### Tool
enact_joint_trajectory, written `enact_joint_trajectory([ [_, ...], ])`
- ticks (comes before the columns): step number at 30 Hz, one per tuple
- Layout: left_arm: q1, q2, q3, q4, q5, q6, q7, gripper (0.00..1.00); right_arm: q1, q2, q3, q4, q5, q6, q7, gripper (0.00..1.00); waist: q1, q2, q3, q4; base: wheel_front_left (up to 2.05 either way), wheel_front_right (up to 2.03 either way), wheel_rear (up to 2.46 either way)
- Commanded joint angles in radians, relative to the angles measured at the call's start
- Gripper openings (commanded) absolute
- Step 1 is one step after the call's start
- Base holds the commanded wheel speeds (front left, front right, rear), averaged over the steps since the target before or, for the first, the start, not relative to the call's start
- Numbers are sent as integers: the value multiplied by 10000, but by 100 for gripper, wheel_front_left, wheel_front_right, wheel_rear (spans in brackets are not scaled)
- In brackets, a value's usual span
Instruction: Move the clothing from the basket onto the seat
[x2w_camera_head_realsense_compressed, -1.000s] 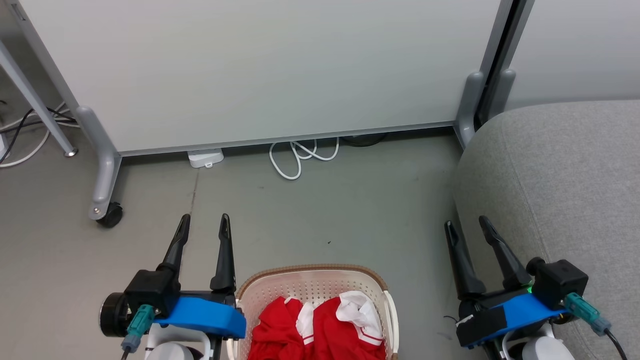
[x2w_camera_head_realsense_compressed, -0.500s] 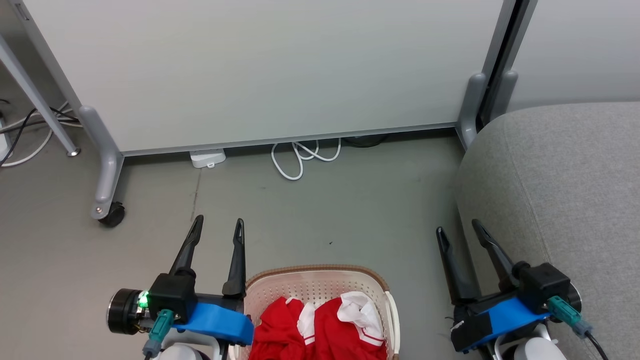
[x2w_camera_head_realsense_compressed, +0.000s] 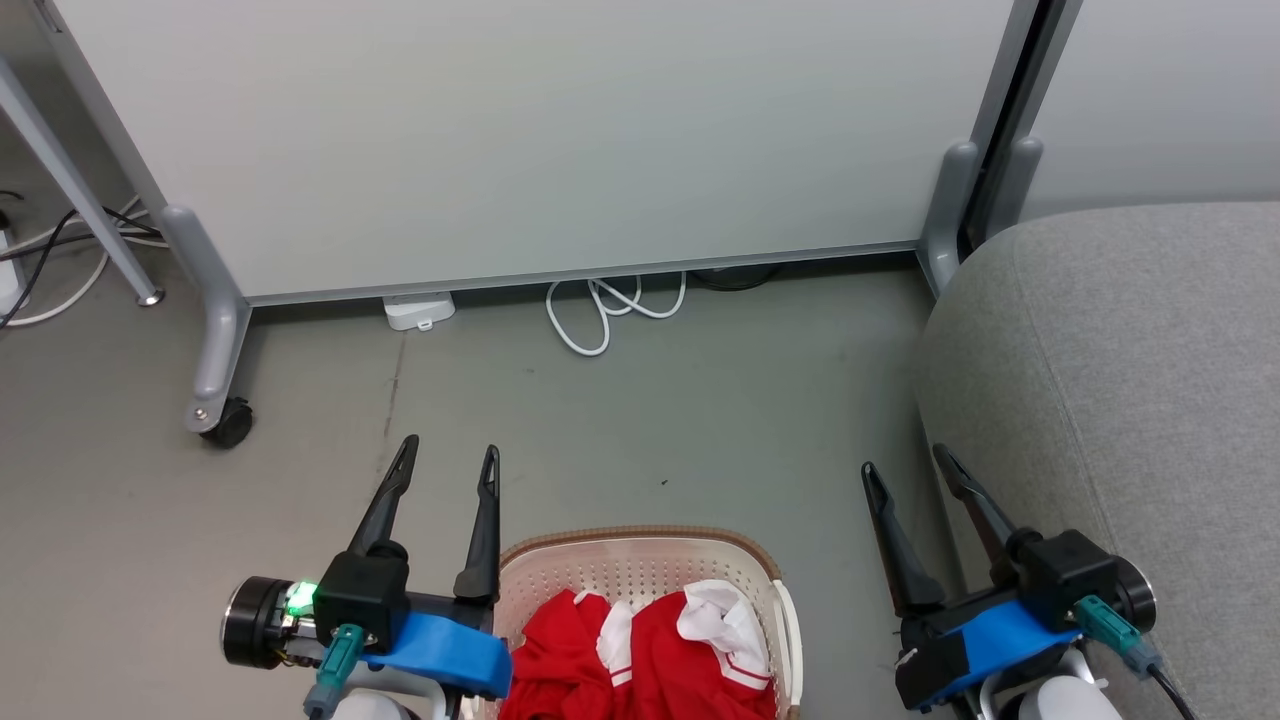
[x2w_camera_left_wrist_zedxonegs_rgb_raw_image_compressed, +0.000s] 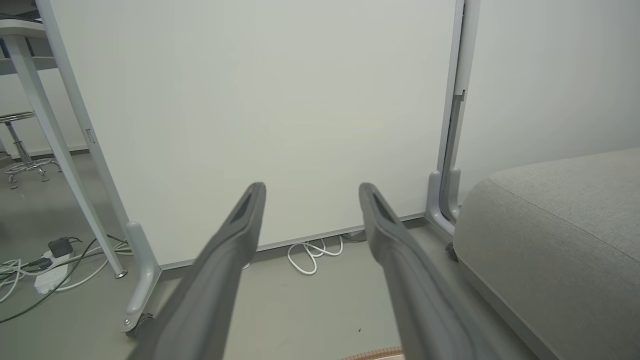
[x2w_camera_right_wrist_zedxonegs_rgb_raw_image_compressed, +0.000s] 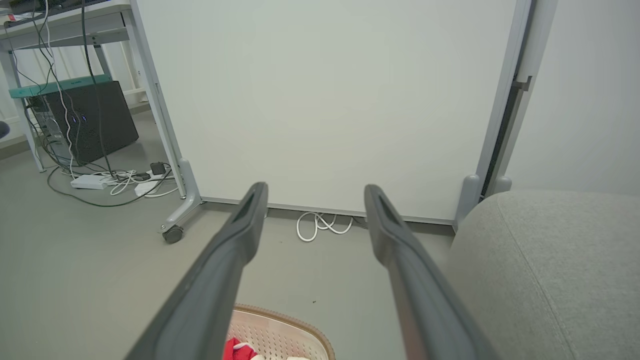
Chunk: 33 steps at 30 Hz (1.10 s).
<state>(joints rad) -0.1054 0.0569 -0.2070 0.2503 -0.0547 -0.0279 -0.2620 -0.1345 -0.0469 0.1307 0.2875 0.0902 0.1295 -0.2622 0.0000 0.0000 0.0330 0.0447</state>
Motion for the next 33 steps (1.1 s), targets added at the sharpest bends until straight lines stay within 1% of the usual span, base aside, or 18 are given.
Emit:
enact_joint_trajectory([
  [1, -98, 3, 47, 52, -54, -60, -44, 100, -97, -62, 7, 77, 42, 22, -40, 100, 0, 0, -4, -7, 0, 0, 0],
  [17, -114, -43, 142, 169, -124, -95, -39, 100, -127, -53, -369, 273, 432, 14, -40, 100, 0, 0, -50, -23, 0, 0, 0],
  [33, -104, -60, 210, 167, -95, -178, -39, 100, -142, -52, -349, 245, 508, 14, -40, 100, 0, 0, -2, -55, 0, 0, 0],
])
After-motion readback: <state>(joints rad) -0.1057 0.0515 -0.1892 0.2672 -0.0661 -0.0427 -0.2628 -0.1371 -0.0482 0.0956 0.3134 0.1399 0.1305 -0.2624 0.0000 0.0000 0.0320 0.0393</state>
